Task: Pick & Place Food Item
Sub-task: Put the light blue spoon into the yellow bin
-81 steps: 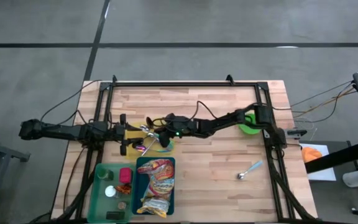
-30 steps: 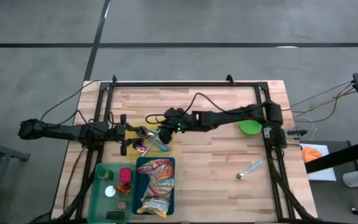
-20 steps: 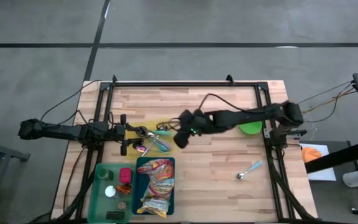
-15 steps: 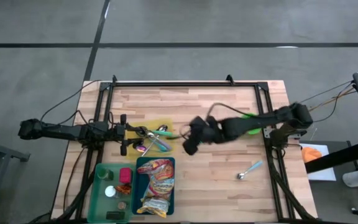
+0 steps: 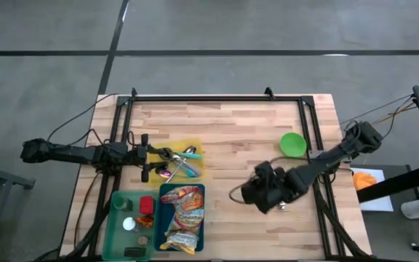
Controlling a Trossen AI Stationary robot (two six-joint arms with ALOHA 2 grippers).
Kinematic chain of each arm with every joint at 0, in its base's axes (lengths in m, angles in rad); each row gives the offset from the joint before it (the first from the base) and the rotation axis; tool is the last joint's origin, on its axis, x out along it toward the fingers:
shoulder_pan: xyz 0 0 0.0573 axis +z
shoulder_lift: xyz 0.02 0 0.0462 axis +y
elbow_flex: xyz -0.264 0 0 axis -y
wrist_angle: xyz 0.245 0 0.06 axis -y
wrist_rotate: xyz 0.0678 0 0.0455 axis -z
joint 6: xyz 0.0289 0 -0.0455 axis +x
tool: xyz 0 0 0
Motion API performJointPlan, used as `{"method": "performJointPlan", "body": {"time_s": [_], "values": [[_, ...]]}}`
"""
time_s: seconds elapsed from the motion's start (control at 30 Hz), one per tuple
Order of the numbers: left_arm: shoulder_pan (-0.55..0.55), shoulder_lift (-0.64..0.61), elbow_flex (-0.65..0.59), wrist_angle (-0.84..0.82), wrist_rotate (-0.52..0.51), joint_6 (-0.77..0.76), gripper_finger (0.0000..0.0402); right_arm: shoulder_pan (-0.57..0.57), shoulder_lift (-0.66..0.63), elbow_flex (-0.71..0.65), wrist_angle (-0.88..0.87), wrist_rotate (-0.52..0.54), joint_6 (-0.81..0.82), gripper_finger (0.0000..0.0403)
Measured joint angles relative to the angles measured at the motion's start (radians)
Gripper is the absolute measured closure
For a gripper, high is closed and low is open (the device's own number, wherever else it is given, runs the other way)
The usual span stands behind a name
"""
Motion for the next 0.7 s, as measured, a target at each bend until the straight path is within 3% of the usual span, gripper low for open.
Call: {"method": "performJointPlan", "body": {"time_s": [0.13,0.27,0.5,0.7], "values": [[0.000,0.000,0.000,0.000,0.000,0.000,0.0212,0.073,0.031,0.030,-0.122,-0.023,0.225,0.0269],[0.000,0.000,0.000,0.000,0.000,0.000,0.0212,0.101,0.106,0.132,-0.262,-0.129,0.349,0.0269],[0.000,0.000,0.000,0.000,0.000,0.000,0.0212,0.104,0.292,0.369,-0.518,-0.321,0.403,0.0269],[0.000,0.000,0.000,0.000,0.000,0.000,0.0212,0.108,0.380,0.478,-0.585,-0.470,0.421,0.0269]]}}
